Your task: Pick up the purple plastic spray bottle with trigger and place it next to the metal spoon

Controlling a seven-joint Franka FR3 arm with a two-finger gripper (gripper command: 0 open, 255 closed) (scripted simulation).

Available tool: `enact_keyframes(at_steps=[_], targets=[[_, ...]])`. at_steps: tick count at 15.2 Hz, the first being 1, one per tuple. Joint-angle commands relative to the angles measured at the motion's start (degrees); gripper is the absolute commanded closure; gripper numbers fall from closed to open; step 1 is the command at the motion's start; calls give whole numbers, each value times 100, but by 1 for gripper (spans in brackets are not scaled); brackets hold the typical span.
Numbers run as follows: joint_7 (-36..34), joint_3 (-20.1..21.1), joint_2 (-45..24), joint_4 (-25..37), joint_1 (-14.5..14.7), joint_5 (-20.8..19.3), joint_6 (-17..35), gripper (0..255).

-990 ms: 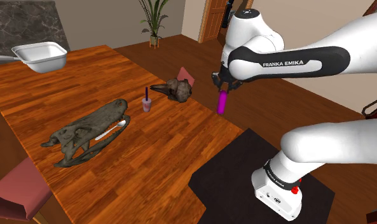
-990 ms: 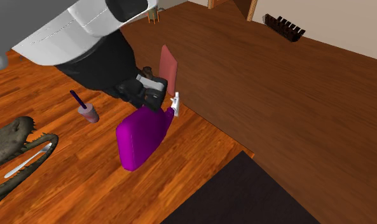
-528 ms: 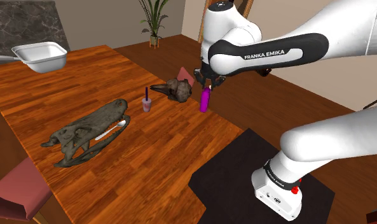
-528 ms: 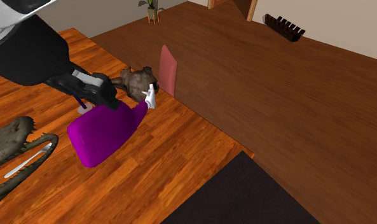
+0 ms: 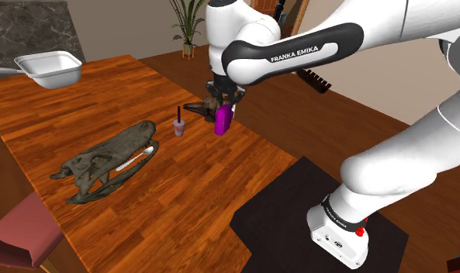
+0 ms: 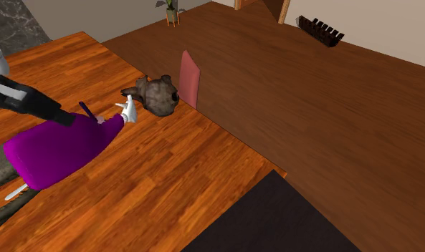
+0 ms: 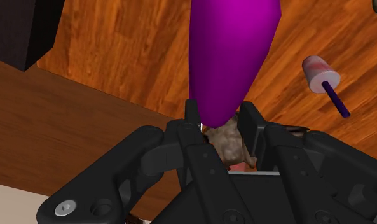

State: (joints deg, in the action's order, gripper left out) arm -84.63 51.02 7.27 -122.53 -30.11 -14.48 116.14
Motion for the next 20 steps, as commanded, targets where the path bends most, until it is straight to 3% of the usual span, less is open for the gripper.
enact_keyframes(at_steps=[1, 4, 8, 13, 16, 18, 19, 20], targets=[[-510, 303, -633, 535, -10, -499, -283, 255], [-1222, 478, -1688, 1368, 342, -1328, -797, 255], [-1795, 258, -2905, 2599, 1278, -2146, -1517, 255], [-2000, -174, -4208, 4434, 2595, -2827, -2375, 255], [-1877, -476, -5027, 5881, 3490, -3171, -2927, 255], [-1620, -733, -5714, 7253, 4244, -3422, -3388, 255], [-1315, -948, -6272, 8455, 4845, -3598, -3757, 255], [-1388, -929, -6218, 8244, 4756, -3572, -3653, 255]])
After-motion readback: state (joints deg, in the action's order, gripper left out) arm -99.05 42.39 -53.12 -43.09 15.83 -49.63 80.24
